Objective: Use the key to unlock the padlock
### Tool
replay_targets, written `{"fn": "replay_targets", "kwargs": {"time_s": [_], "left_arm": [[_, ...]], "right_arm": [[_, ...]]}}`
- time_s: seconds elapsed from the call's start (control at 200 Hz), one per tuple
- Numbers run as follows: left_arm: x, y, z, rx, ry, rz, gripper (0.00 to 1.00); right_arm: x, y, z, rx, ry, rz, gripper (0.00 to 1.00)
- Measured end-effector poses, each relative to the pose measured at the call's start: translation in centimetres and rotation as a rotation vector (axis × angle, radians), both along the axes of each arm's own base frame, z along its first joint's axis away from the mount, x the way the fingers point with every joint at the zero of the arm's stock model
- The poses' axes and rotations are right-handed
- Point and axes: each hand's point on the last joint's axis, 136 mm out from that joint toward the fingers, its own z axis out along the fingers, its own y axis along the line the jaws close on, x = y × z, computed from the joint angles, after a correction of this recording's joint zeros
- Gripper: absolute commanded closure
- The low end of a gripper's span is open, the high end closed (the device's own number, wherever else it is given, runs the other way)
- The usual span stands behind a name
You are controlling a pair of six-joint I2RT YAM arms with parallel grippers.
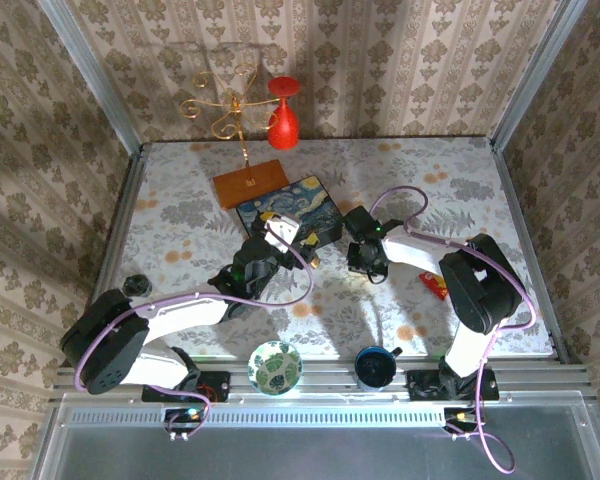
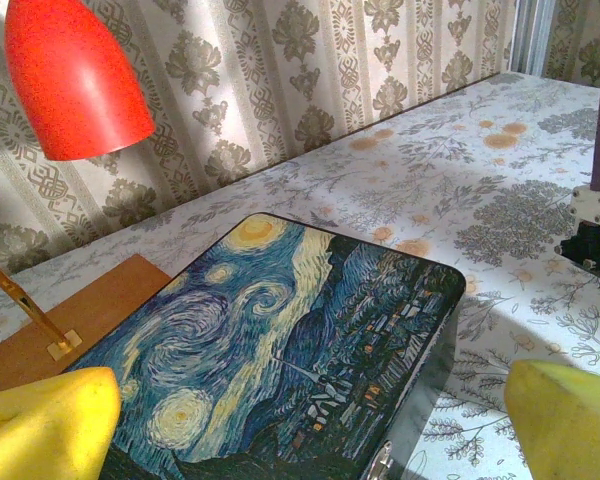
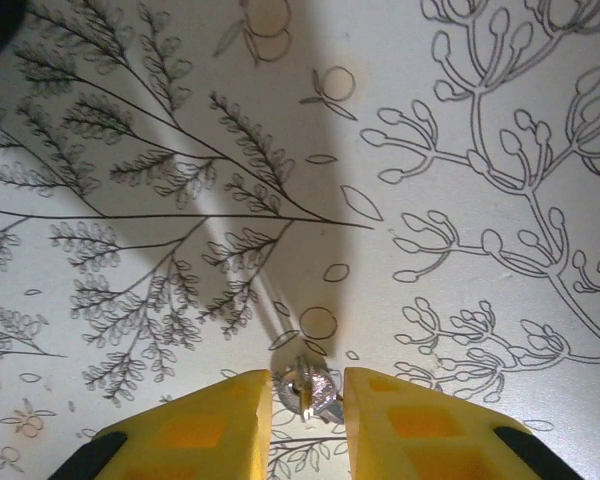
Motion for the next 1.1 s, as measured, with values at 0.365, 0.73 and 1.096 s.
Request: {"fn": "replay_targets", "kwargs": {"time_s": [0.365,0.73,1.096], "left_arm": [[0.0,0.0,0.0,-0.006,0.003,0.001,0.00],[0.0,0.0,0.0,-0.008,0.005,0.003,0.00],[0.9,1.7,-0.2,-0.124,0.089,0.006,0.00]], "right_arm": [[0.5,0.4,-0.3,-0.009,0.004,0.019,0.77],[0.4,0.5,-0.2,-0.012,0.004,0.032,1.00],[1.0,2.9,6.6,0.115,-0.177,0.146,1.00]]}}
